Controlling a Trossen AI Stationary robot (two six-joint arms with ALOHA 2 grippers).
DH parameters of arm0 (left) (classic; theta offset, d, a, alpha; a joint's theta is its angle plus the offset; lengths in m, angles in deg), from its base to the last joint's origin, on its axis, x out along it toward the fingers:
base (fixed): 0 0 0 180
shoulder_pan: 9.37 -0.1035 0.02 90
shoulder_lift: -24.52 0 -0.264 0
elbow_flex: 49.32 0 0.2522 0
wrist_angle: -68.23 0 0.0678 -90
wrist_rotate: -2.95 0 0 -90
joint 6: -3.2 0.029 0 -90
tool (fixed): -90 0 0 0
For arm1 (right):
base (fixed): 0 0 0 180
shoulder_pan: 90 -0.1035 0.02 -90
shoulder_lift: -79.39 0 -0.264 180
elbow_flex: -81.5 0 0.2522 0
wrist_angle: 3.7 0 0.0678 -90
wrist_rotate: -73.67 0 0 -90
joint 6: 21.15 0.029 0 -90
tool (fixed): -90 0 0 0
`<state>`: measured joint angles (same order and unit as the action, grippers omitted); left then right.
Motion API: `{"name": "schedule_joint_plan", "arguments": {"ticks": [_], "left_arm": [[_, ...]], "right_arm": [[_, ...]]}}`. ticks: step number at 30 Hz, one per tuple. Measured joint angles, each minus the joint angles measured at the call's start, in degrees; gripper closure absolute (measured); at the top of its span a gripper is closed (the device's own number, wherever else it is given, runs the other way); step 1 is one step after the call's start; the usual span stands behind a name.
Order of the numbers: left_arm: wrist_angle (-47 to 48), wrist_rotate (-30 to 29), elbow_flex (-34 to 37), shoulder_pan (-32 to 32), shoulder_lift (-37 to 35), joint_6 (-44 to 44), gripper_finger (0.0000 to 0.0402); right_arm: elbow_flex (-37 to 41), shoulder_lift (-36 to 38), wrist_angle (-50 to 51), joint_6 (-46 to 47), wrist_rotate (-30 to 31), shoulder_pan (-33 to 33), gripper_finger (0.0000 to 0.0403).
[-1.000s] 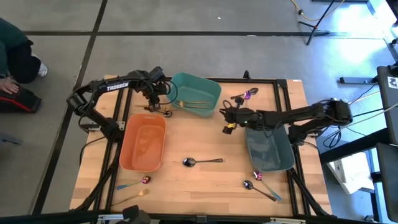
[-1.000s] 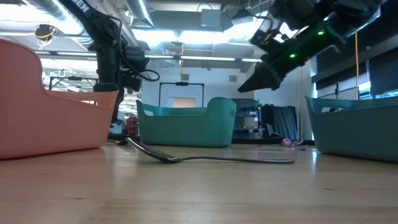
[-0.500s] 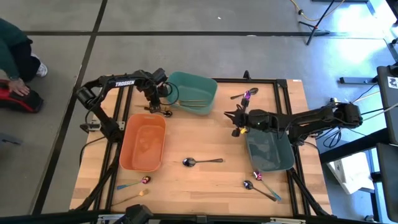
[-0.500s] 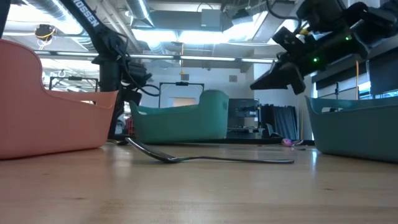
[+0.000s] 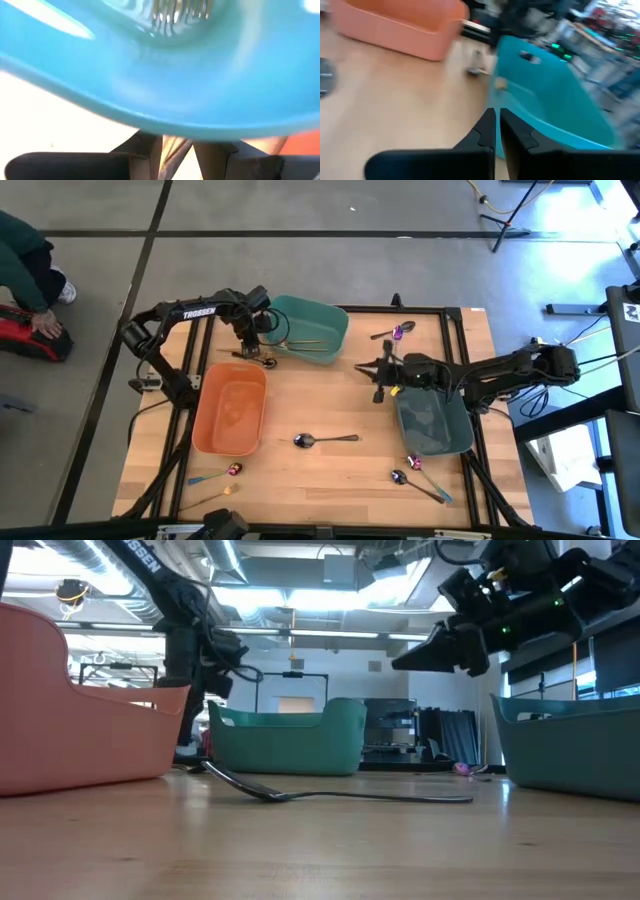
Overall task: Sort silverware by color (type)
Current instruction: Adjust the green bin, then put the gold fork into the green bin
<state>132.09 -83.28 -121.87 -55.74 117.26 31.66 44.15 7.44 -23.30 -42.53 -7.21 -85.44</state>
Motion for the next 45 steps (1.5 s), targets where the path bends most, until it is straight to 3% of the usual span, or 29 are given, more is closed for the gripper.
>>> {"name": "schedule_joint_plan", "arguments": {"ticks": [7, 15, 17, 23, 33, 41, 45], "left_arm": [[4.41, 0.09, -0.72, -0.57, -5.10, -2.65, 0.0305], [3.77, 0.27, 3.40, -2.42, -5.44, -3.21, 0.0305], [3.96, 0.26, 4.25, -2.73, -5.44, -2.96, 0.0305], [1.88, -1.25, 6.57, -2.97, -5.26, -0.91, 0.0305], [1.82, -2.74, 6.66, -2.61, -5.26, -1.21, 0.0305], [4.30, -4.13, 2.48, -1.19, -5.39, -3.71, 0.0305], [4.07, -9.87, 2.26, -1.20, -5.44, -2.38, 0.0305]], "right_arm": [[-6.18, -12.55, -3.85, 1.61, -1.56, 2.16, 0.0384], [-17.79, -28.97, -3.58, 4.71, -9.59, 5.79, 0.0384], [-19.94, -31.40, -4.04, 4.69, -8.76, 6.10, 0.0384], [-20.98, -32.08, -2.45, 3.25, 2.23, 8.94, 0.0384], [-20.92, -29.10, 1.27, 3.05, 0.40, 12.10, 0.0384], [-20.92, -27.82, 2.45, 2.04, 0.34, 11.98, 0.0384], [-20.92, -27.82, 3.65, 2.06, -0.48, 11.96, 0.0384]]}}
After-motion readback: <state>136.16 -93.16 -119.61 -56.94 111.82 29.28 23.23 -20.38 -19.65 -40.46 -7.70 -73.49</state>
